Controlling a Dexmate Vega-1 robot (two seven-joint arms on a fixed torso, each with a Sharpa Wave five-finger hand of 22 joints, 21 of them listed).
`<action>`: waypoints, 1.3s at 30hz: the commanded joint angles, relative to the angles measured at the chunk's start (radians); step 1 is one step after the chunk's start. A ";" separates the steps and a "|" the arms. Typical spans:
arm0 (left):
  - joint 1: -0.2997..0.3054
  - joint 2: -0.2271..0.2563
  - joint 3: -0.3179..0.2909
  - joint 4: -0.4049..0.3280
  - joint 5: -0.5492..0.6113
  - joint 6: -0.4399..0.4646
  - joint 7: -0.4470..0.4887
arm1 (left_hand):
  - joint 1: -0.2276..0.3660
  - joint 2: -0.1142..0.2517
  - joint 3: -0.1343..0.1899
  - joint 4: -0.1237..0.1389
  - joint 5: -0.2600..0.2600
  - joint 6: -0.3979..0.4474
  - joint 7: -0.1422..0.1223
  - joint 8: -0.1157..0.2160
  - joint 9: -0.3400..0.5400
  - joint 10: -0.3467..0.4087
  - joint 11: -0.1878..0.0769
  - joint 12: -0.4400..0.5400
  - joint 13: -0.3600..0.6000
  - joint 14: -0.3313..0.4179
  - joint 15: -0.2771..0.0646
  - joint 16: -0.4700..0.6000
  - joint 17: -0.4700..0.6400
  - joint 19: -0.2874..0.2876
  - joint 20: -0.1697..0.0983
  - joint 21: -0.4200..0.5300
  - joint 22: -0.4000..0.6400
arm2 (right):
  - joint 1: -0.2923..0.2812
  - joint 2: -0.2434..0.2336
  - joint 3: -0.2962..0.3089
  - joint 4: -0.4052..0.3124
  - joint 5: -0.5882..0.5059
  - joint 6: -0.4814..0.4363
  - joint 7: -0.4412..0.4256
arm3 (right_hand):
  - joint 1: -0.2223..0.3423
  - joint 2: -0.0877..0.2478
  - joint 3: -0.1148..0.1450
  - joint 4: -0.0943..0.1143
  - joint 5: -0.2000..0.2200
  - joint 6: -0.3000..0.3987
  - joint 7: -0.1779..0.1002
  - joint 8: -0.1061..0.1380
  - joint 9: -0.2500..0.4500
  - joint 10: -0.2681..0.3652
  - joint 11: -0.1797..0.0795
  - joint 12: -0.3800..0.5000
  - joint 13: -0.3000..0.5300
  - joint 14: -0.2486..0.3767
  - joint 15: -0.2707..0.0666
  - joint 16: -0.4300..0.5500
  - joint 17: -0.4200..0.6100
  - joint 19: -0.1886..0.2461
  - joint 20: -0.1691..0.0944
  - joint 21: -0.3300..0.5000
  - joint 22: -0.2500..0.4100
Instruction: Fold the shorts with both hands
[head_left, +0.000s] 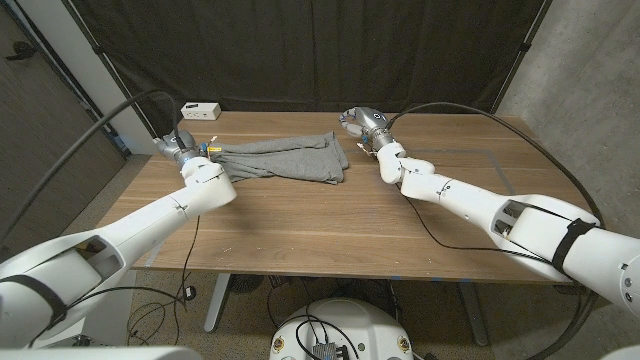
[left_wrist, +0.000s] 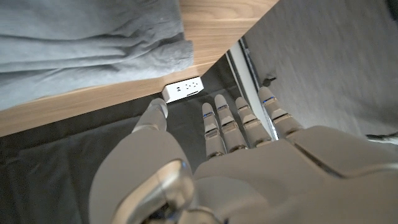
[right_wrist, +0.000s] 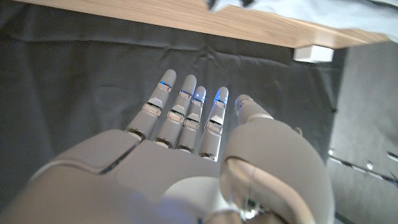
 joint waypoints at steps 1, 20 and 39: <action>0.067 0.139 -0.034 -0.234 -0.027 -0.085 -0.158 | -0.039 -0.015 -0.024 0.009 -0.002 -0.049 0.000 -0.006 -0.002 -0.036 0.004 0.000 -0.009 -0.029 0.006 0.002 0.001 -0.023 0.014 -0.013 -0.001 | -0.138 -0.097 0.117 -0.332 -0.024 0.064 0.150 | -0.026 0.001 0.001 0.016 -0.001 -0.028 0.001 -0.007 0.001 -0.013 0.007 -0.015 -0.003 -0.023 -0.008 -0.020 -0.016 -0.011 -0.001 -0.008 -0.001; 0.141 0.284 -0.153 -0.301 -0.168 -0.295 -0.412 | -0.199 -0.091 -0.129 0.051 0.028 -0.394 -0.037 -0.011 -0.011 -0.278 0.045 -0.003 -0.054 -0.236 0.085 -0.005 -0.002 -0.116 0.058 -0.073 -0.007 | -0.211 -0.115 0.135 -0.370 -0.177 0.110 0.203 | -0.180 -0.018 -0.003 0.073 0.001 -0.220 -0.039 -0.014 -0.008 -0.190 -0.024 -0.082 -0.027 -0.252 -0.016 -0.087 -0.113 -0.179 -0.021 -0.104 -0.009; 0.065 0.303 -0.082 -0.272 -0.093 -0.333 -0.609 | -0.200 -0.140 -0.172 0.032 0.056 -0.555 -0.042 -0.001 -0.012 -0.403 0.030 0.006 -0.066 -0.347 0.101 0.000 -0.007 -0.159 0.053 -0.111 -0.011 | -0.230 -0.095 0.111 -0.371 -0.236 0.059 0.281 | -0.255 -0.035 -0.019 0.072 0.006 -0.355 -0.068 -0.020 -0.010 -0.308 -0.045 -0.080 -0.036 -0.430 -0.046 -0.085 -0.194 -0.303 -0.024 -0.150 -0.012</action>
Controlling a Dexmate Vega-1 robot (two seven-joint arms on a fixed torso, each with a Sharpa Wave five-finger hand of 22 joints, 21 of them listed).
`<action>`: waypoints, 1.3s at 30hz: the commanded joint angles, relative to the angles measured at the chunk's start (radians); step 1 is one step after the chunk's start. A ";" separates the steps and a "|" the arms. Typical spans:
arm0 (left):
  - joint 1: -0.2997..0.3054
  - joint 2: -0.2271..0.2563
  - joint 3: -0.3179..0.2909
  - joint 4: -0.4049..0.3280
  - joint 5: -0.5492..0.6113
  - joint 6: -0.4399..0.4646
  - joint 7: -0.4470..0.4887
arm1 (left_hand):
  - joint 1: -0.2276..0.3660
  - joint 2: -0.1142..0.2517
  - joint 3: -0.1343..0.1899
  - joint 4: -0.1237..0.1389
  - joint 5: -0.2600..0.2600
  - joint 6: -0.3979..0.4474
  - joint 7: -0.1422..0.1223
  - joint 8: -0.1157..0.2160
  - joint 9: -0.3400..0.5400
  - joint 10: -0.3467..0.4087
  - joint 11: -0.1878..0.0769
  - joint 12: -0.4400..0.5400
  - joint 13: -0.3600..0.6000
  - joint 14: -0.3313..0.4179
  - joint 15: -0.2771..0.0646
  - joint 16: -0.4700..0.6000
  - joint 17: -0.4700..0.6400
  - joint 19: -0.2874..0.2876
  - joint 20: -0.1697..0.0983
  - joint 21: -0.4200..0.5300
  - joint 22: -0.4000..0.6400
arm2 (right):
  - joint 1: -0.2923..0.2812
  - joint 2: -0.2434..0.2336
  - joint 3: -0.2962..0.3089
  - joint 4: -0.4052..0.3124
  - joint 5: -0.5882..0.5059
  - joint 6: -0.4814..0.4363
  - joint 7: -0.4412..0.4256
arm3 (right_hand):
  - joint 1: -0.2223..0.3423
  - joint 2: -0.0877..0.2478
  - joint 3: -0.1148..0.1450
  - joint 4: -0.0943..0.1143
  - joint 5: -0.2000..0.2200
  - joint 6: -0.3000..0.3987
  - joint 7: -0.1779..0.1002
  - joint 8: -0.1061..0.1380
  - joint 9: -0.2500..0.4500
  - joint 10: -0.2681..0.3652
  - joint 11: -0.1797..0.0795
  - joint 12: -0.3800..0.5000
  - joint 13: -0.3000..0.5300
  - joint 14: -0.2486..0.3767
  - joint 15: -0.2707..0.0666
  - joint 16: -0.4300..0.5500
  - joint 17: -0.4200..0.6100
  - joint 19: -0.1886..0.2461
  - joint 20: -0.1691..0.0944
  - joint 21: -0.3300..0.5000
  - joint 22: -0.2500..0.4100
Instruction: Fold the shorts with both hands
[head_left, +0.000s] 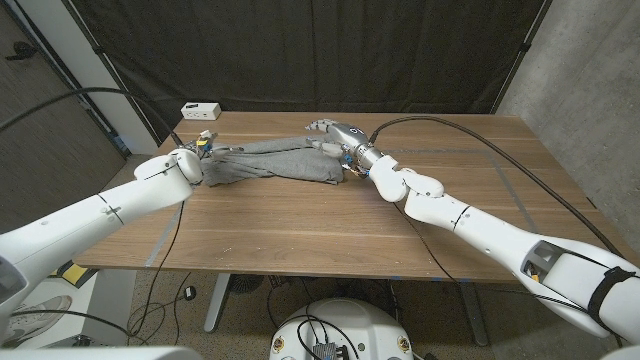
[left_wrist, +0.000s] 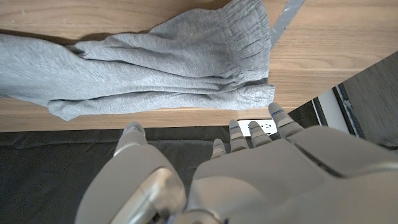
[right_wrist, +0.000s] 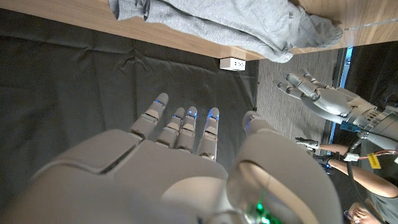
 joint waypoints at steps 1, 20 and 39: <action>-0.049 0.022 0.056 0.006 0.070 -0.027 -0.143 | 0.015 -0.029 -0.010 -0.009 0.011 -0.006 0.001 0.011 0.001 0.006 -0.016 0.011 0.001 -0.004 0.002 0.005 0.002 -0.002 0.006 -0.002 0.001 | -0.015 0.014 -0.020 0.006 -0.032 -0.015 0.050 | -0.017 0.001 -0.005 0.004 0.006 -0.028 0.004 -0.005 0.002 -0.017 -0.002 0.001 0.000 -0.019 -0.059 0.003 -0.009 -0.009 -0.001 -0.003 0.001; -0.130 0.013 0.184 -0.005 0.289 0.049 -0.296 | 0.190 -0.102 -0.058 -0.119 0.113 0.016 0.046 0.031 0.002 0.016 -0.037 0.028 -0.001 0.011 0.019 0.014 0.000 0.045 0.037 -0.015 -0.004 | -0.022 0.033 -0.048 0.028 -0.022 -0.036 0.111 | -0.044 0.004 -0.010 0.012 0.008 -0.066 0.007 0.000 0.001 -0.053 -0.002 0.000 -0.001 -0.055 -0.056 0.005 -0.030 -0.038 -0.002 -0.007 0.001; -0.185 -0.045 0.303 0.060 0.542 0.088 -0.422 | 0.407 -0.079 -0.076 -0.145 0.220 0.061 0.058 0.040 0.004 0.048 -0.090 0.040 -0.002 0.051 -0.020 0.019 -0.002 0.123 0.022 -0.011 -0.003 | -0.006 0.046 -0.074 0.051 -0.025 -0.122 0.184 | -0.052 0.007 -0.008 0.009 0.009 -0.069 0.020 0.007 0.000 -0.064 0.001 0.005 -0.001 -0.064 -0.048 0.009 -0.046 -0.047 -0.011 -0.004 0.000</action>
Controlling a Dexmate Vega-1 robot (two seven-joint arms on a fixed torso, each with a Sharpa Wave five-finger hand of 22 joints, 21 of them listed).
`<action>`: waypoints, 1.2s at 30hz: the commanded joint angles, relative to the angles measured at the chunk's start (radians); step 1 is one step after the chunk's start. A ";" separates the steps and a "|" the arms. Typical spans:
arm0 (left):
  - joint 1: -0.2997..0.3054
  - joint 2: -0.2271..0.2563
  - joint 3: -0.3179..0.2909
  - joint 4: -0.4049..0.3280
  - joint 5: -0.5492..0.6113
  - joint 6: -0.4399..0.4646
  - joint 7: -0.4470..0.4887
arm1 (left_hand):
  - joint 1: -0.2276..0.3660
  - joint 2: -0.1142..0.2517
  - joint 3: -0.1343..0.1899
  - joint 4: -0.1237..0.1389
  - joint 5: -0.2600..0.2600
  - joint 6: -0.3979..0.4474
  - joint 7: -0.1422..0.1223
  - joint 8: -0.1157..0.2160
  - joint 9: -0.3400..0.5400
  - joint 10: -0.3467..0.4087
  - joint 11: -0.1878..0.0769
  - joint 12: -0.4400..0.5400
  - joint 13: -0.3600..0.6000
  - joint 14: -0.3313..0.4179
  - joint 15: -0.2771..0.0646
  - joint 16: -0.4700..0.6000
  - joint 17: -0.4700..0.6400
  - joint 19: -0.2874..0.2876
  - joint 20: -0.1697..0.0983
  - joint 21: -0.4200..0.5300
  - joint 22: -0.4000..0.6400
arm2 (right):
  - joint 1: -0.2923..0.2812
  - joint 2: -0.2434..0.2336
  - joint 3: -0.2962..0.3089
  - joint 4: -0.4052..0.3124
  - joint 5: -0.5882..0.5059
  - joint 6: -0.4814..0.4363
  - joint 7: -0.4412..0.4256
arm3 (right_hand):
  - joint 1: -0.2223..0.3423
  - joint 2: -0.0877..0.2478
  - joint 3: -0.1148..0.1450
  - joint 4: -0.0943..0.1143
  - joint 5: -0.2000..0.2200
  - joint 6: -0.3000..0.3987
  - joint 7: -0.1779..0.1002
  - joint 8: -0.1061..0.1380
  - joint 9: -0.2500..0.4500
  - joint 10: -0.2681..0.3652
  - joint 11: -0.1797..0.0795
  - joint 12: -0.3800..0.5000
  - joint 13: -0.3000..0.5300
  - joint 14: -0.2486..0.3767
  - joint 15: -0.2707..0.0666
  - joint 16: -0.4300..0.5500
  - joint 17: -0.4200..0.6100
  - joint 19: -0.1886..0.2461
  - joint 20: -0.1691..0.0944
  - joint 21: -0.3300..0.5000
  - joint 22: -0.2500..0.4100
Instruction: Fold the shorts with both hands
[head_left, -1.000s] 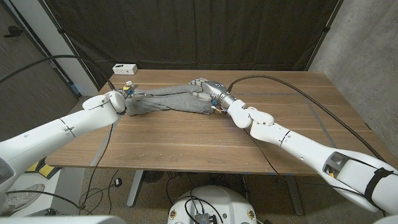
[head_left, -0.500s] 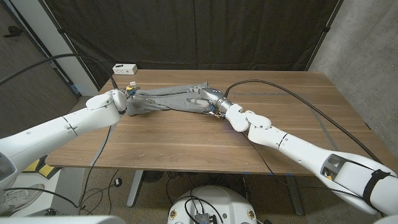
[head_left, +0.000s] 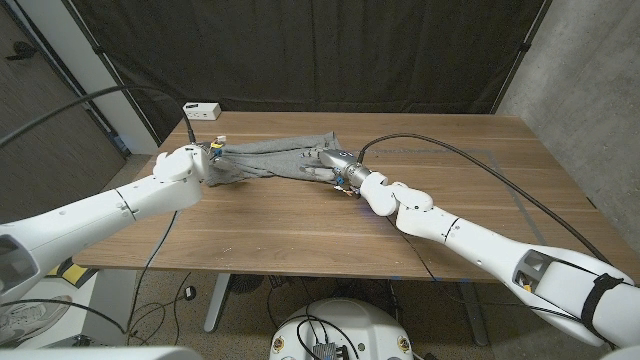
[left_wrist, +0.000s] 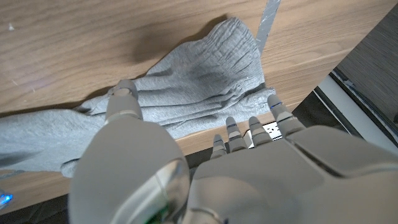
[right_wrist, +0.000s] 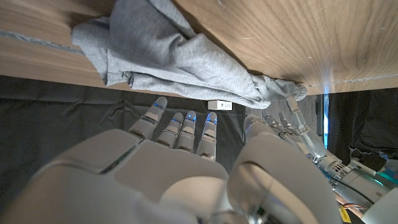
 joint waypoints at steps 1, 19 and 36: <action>-0.050 -0.040 0.089 0.051 0.169 0.018 -0.114 | 0.032 0.004 -0.003 -0.003 0.014 0.014 -0.001 0.006 0.002 0.000 -0.013 0.007 0.000 0.009 0.002 0.002 0.003 0.012 0.004 0.000 0.001 | 0.014 0.013 -0.017 0.032 0.005 -0.051 0.044 | -0.011 -0.002 0.000 0.001 0.005 0.003 0.009 0.007 0.000 -0.006 0.003 0.005 0.003 0.000 -0.052 0.005 -0.001 -0.001 -0.004 -0.001 0.000; -0.056 -0.115 0.114 0.145 0.343 -0.015 -0.195 | 0.187 0.074 0.016 0.012 0.002 0.105 -0.071 0.017 0.002 0.095 -0.060 0.030 -0.002 0.065 -0.066 0.009 0.001 0.041 -0.041 -0.007 0.003 | 0.043 0.032 -0.043 0.095 0.030 -0.068 0.064 | -0.019 0.004 0.001 0.002 0.005 0.004 0.011 0.011 0.000 -0.011 0.005 0.008 0.003 -0.003 -0.047 0.009 -0.008 -0.007 -0.003 0.000 0.000; -0.046 -0.203 0.106 0.255 0.407 -0.059 -0.154 | 0.476 0.245 0.130 -0.010 -0.167 0.228 -0.054 0.012 0.003 0.264 -0.075 0.044 -0.005 0.224 -0.136 0.013 -0.003 0.121 -0.061 0.008 0.009 | 0.076 0.036 -0.060 0.157 0.069 -0.055 0.108 | -0.033 0.006 -0.001 0.007 0.004 0.020 0.018 0.018 0.000 -0.004 0.010 0.014 0.003 0.002 -0.044 0.016 -0.013 -0.010 -0.001 0.002 0.000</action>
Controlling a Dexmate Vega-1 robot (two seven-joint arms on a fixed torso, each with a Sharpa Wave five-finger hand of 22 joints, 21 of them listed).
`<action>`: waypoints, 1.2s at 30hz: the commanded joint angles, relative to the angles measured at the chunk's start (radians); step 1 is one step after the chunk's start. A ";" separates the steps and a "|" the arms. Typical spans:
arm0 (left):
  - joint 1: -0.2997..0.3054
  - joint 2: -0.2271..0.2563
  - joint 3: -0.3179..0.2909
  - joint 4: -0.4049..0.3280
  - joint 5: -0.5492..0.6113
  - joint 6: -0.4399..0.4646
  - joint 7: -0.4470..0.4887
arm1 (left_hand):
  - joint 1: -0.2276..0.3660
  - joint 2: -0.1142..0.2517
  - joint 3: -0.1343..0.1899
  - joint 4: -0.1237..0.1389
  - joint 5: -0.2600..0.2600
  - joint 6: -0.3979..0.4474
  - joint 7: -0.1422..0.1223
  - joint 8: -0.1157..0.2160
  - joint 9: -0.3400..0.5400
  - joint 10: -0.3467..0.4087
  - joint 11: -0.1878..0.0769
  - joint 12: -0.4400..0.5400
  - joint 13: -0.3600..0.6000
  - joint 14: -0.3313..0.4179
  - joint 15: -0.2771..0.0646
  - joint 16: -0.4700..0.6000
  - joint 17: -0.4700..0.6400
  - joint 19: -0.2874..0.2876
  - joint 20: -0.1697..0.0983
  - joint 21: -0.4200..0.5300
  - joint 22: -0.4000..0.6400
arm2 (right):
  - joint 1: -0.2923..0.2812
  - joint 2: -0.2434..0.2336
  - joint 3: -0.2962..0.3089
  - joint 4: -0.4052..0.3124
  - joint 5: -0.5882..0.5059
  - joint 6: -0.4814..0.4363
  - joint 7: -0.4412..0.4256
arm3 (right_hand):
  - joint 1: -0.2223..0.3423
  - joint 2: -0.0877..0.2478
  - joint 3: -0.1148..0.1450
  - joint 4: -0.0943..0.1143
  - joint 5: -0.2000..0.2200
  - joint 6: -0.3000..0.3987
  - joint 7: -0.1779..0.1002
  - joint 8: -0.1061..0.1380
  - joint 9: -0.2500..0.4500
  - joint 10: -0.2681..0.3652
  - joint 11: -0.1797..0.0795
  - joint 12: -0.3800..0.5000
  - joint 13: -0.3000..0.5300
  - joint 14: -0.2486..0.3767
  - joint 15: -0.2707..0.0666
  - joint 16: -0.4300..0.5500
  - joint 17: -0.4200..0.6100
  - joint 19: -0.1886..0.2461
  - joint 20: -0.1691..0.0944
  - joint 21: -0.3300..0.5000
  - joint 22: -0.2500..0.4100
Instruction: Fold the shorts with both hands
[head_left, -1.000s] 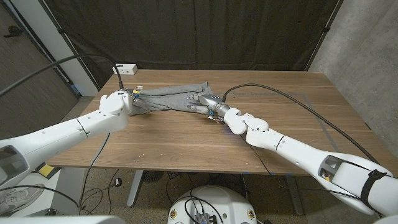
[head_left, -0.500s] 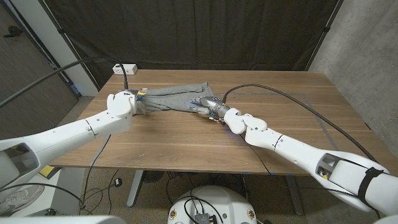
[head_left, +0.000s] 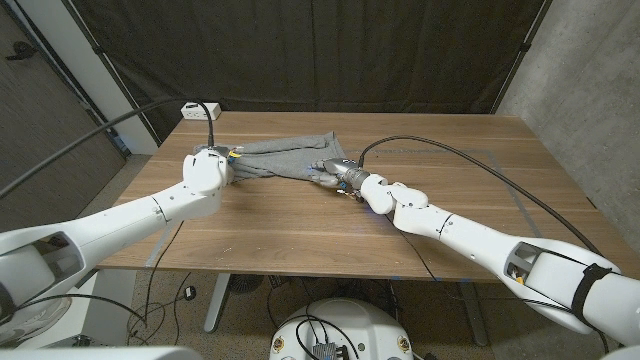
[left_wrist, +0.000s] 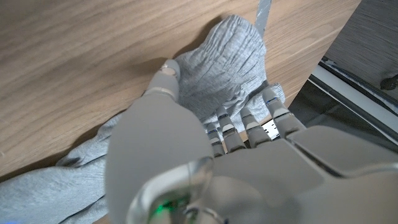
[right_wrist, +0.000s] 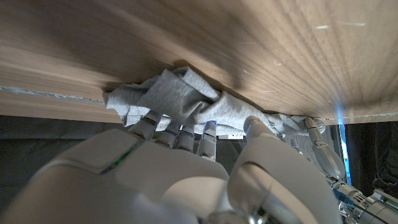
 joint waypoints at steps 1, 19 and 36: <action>0.003 -0.059 -0.001 0.073 0.054 -0.033 0.023 | 0.098 0.051 0.046 -0.007 -0.025 0.025 0.011 -0.005 0.003 0.038 -0.006 0.002 0.004 0.044 -0.065 0.004 0.002 0.022 0.000 0.013 0.007 | 0.023 0.003 -0.014 0.045 0.025 0.005 0.033 | -0.015 0.004 -0.002 0.008 0.004 0.012 0.003 0.007 0.000 0.003 0.003 0.009 0.003 0.002 -0.043 0.009 0.001 -0.003 -0.001 0.003 0.000; -0.002 -0.113 0.046 0.141 0.276 -0.056 0.143 | 0.245 0.125 0.226 0.034 -0.053 0.669 -0.011 0.127 0.024 0.447 -0.040 0.082 0.018 0.311 -0.161 -0.007 0.001 0.065 -0.049 0.123 0.043 | 0.036 -0.007 -0.022 0.049 0.048 0.027 0.065 | -0.033 0.007 -0.003 0.015 0.005 0.042 0.006 0.016 0.000 0.025 0.003 0.018 0.003 0.020 -0.040 0.017 -0.006 0.001 0.001 0.007 0.000; 0.039 -0.059 0.023 0.098 0.567 -0.225 0.133 | 0.252 0.145 0.258 0.041 -0.072 0.806 -0.023 0.174 0.035 0.552 -0.048 0.104 0.056 0.457 -0.201 0.052 0.036 0.095 -0.077 0.165 0.035 | 0.029 -0.016 -0.021 0.036 0.044 0.043 0.062 | -0.030 0.013 0.005 0.010 0.008 0.045 0.006 0.014 0.000 0.026 0.002 0.018 0.003 0.024 -0.043 0.016 -0.013 0.004 0.001 0.009 0.000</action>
